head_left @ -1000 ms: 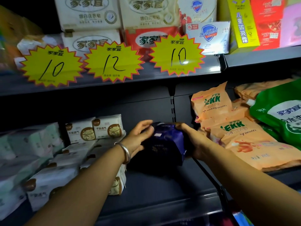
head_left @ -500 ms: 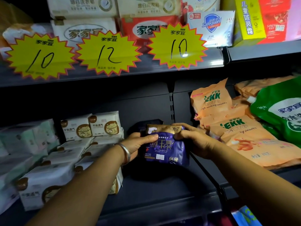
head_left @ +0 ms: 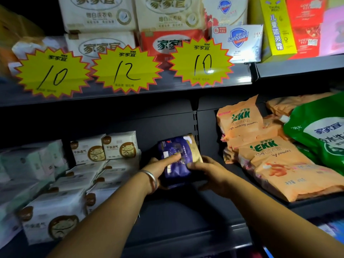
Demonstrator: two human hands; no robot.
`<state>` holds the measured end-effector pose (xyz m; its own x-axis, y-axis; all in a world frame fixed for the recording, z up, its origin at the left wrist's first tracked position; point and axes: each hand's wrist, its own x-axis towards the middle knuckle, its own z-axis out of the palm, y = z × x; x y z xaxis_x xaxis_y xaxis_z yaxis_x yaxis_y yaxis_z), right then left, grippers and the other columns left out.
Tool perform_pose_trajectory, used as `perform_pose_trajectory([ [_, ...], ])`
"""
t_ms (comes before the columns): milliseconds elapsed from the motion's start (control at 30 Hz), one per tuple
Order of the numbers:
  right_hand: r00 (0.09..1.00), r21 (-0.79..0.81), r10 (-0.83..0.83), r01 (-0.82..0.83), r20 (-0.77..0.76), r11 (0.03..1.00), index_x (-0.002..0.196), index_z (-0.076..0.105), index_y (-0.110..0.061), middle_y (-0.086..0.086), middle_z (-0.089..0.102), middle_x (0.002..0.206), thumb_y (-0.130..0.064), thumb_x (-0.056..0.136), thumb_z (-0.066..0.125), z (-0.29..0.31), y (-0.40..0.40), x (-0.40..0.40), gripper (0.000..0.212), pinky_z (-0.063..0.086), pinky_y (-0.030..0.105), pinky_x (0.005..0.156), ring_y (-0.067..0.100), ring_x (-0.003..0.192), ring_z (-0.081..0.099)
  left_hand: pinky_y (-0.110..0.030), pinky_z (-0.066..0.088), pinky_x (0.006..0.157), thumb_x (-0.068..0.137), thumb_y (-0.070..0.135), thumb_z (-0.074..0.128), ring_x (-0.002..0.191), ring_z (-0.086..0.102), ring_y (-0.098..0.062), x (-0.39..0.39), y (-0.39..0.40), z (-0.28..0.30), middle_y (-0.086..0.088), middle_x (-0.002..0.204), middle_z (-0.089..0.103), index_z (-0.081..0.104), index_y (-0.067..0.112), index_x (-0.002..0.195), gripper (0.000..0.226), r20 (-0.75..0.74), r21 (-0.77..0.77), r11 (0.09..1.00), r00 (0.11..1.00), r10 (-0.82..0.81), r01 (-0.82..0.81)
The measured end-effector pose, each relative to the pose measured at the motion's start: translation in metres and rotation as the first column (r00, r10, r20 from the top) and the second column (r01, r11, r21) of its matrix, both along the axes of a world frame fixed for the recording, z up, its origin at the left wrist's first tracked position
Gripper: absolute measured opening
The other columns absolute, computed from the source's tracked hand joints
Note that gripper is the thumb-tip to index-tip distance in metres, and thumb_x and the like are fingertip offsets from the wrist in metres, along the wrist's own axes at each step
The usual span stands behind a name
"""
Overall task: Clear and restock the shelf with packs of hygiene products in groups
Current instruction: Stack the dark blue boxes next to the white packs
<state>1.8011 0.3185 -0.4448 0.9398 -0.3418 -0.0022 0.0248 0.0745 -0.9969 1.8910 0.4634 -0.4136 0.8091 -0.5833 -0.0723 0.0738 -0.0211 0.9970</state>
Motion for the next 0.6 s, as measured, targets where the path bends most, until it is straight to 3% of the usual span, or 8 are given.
perform_pose_trajectory([
  [67, 1.000, -0.151, -0.001, 0.003, 0.009, 0.988, 0.147, 0.019, -0.029, -0.001, 0.054, 0.126, -0.016, 0.065, 0.082, 0.001, -0.005, -0.002, 0.104, 0.046, 0.030, 0.061, 0.013, 0.091, 0.059, -0.039, 0.053, 0.082, 0.064, 0.013, 0.084, 0.090, 0.066, -0.023, 0.010, 0.000, 0.002, -0.004, 0.101, 0.068, 0.053, 0.017, 0.121, 0.066, 0.224, 0.052, 0.998, 0.974, 0.031, -0.044],
  [167, 0.996, -0.280, -0.003, 0.029, 0.094, 0.960, 0.147, 0.014, -0.038, -0.011, 0.035, 0.127, 0.007, 0.069, 0.077, 0.003, -0.005, -0.001, 0.109, 0.052, 0.023, 0.050, 0.003, 0.078, 0.057, -0.031, 0.044, 0.100, 0.053, 0.011, 0.090, 0.122, 0.050, -0.020, 0.023, 0.000, 0.006, 0.001, 0.135, 0.047, 0.030, 0.024, 0.143, 0.108, 0.559, 0.396, 0.916, 0.807, -0.189, -0.060],
  [233, 0.995, -0.379, 0.029, 0.007, 0.091, 0.925, 0.139, 0.024, -0.042, -0.010, 0.046, 0.127, 0.007, 0.066, 0.079, -0.003, -0.001, 0.008, 0.104, 0.059, 0.031, 0.064, 0.012, 0.088, 0.063, -0.036, 0.039, 0.107, 0.050, 0.017, 0.091, 0.130, 0.040, -0.021, 0.029, -0.004, 0.008, 0.001, 0.141, 0.038, 0.027, 0.031, 0.144, 0.115, 0.655, 0.531, 0.842, 0.678, -0.334, -0.098],
  [267, 0.997, -0.448, 0.008, 0.024, 0.071, 0.894, 0.138, 0.028, -0.040, -0.004, 0.053, 0.126, 0.003, 0.065, 0.081, -0.008, 0.001, 0.013, 0.100, 0.059, 0.037, 0.078, 0.017, 0.098, 0.063, -0.038, 0.034, 0.111, 0.052, 0.021, 0.090, 0.134, 0.034, -0.022, 0.030, -0.006, 0.006, 0.001, 0.144, 0.034, 0.025, 0.032, 0.145, 0.114, 0.688, 0.575, 0.805, 0.618, -0.380, -0.146],
  [333, 0.995, -0.586, -0.103, 0.091, 0.014, 0.805, 0.142, 0.031, -0.026, 0.005, 0.057, 0.128, -0.008, 0.066, 0.083, -0.016, 0.003, 0.021, 0.093, 0.050, 0.036, 0.096, 0.021, 0.112, 0.058, -0.038, 0.022, 0.117, 0.060, 0.026, 0.086, 0.143, 0.016, -0.024, 0.032, -0.009, -0.003, -0.001, 0.155, 0.016, 0.014, 0.031, 0.149, 0.115, 0.711, 0.631, 0.733, 0.566, -0.417, -0.253],
  [433, 0.979, -0.727, -0.201, 0.147, 0.012, 0.671, 0.148, 0.017, -0.019, 0.008, 0.043, 0.142, -0.015, 0.066, 0.083, -0.020, 0.006, 0.028, 0.105, 0.044, 0.033, 0.100, 0.025, 0.123, 0.050, -0.042, 0.018, 0.118, 0.066, 0.025, 0.083, 0.146, 0.005, -0.030, 0.040, -0.011, -0.022, -0.011, 0.158, -0.006, -0.010, 0.025, 0.150, 0.126, 0.628, 0.673, 0.663, 0.726, -0.280, -0.327],
  [500, 0.982, -0.789, -0.181, 0.149, 0.049, 0.596, 0.151, 0.004, -0.025, 0.010, 0.022, 0.151, -0.015, 0.068, 0.081, -0.019, 0.011, 0.032, 0.114, 0.042, 0.038, 0.104, 0.029, 0.130, 0.042, -0.040, 0.025, 0.115, 0.070, 0.020, 0.081, 0.142, 0.021, -0.031, 0.042, -0.010, -0.026, -0.014, 0.156, 0.011, -0.019, 0.018, 0.148, 0.126, 0.546, 0.679, 0.667, 0.818, -0.180, -0.306],
  [600, 0.981, -0.860, -0.182, 0.152, 0.070, 0.487, 0.149, 0.020, -0.023, 0.010, 0.017, 0.152, -0.016, 0.073, 0.078, -0.015, 0.013, 0.042, 0.096, 0.040, 0.035, 0.106, 0.031, 0.131, 0.041, -0.034, 0.030, 0.111, 0.079, 0.009, 0.072, 0.136, 0.035, -0.029, 0.043, -0.011, -0.027, -0.014, 0.150, 0.028, -0.013, 0.010, 0.149, 0.111, 0.509, 0.629, 0.707, 0.859, -0.061, -0.323],
])
